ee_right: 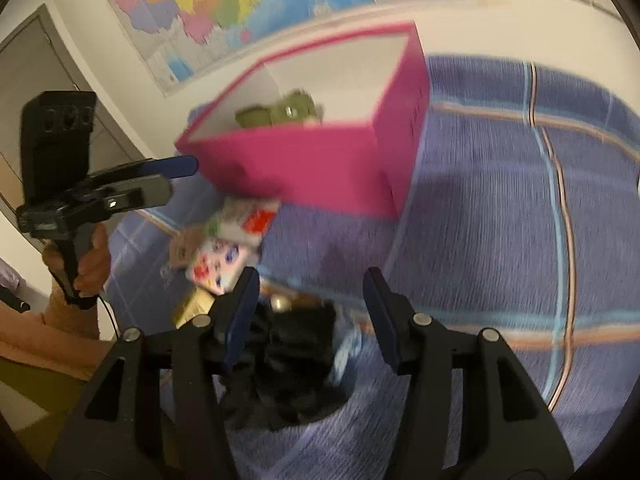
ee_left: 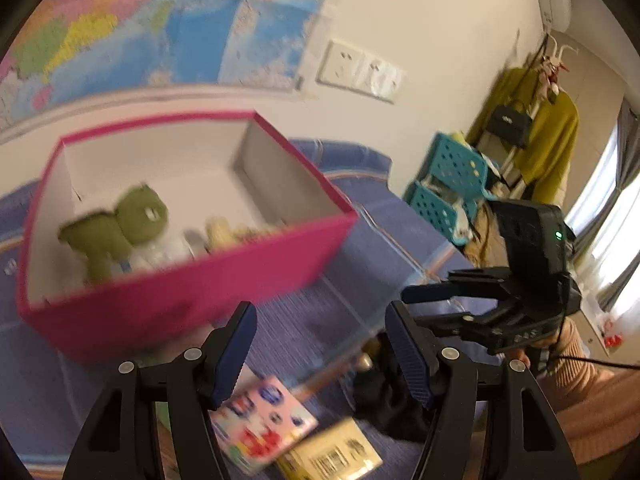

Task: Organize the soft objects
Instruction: 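Lift the teddy bear into the pink box and open both tools, then close the right tool on the black plush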

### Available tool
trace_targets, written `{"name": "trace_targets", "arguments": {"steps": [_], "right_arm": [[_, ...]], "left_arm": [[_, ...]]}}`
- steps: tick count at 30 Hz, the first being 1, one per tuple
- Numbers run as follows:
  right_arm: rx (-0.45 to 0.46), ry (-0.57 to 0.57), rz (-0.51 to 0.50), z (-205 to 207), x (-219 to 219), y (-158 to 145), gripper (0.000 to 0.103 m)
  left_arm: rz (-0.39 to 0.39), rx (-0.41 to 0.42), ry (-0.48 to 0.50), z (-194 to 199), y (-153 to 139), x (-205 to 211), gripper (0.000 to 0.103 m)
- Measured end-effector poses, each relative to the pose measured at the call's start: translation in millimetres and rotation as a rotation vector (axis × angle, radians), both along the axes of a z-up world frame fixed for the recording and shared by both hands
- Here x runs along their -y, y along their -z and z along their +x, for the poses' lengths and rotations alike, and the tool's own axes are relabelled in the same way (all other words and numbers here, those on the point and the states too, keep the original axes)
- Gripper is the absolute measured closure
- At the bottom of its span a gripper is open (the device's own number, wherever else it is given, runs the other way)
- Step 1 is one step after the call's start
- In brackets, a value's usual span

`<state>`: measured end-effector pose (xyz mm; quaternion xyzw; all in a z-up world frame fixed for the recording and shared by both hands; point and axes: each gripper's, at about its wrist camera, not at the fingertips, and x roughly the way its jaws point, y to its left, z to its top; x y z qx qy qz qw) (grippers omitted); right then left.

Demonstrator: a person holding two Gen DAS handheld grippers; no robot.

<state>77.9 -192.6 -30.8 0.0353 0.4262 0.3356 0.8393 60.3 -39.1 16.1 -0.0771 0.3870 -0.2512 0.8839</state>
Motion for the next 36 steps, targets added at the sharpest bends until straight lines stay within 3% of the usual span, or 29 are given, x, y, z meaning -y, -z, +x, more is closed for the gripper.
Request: {"name": "trace_targets", "arguments": {"steps": [9,11,12,14,16,23,25,27,30,36], "right_arm": [[-0.043,-0.038,-0.091,-8.2,-22.0,27.8,0.046],[-0.033,-0.037,-0.095,-8.7,-24.2,28.7,0.053],[-0.03,-0.038,-0.096,-9.5,-24.5,28.5,0.066],[-0.025,-0.029,-0.099,-10.7,-24.5,29.0,0.072],[-0.015,-0.026,-0.109,-13.2,-24.7,28.3,0.085],[0.026,-0.038,-0.066,-30.0,-20.7,12.7,0.093],[0.033,-0.041,-0.042,-34.6,-19.2,5.5,0.096],[0.043,-0.045,-0.037,-38.5,-19.9,-1.2,0.096],[0.073,-0.054,-0.033,-45.2,-21.9,-12.1,0.097],[0.127,-0.074,-0.013,-53.3,-27.3,-34.6,0.097]], "left_arm": [[-0.017,-0.127,0.086,-19.7,40.6,22.6,0.035],[-0.011,-0.144,0.098,-21.5,45.8,25.9,0.035],[-0.011,-0.154,0.105,-22.6,48.6,27.3,0.035],[-0.018,-0.172,0.12,-22.9,53.5,30.3,0.035],[-0.017,-0.183,0.125,-22.8,57.9,33.2,0.035],[-0.039,-0.207,0.179,-21.1,66.3,49.0,0.035],[-0.045,-0.202,0.181,-17.8,67.2,52.7,0.038],[-0.048,-0.204,0.189,-16.5,67.2,54.0,0.052],[-0.061,-0.191,0.199,-19.5,61.9,53.2,0.064],[-0.099,-0.15,0.184,-23.5,42.1,44.4,0.071]]}}
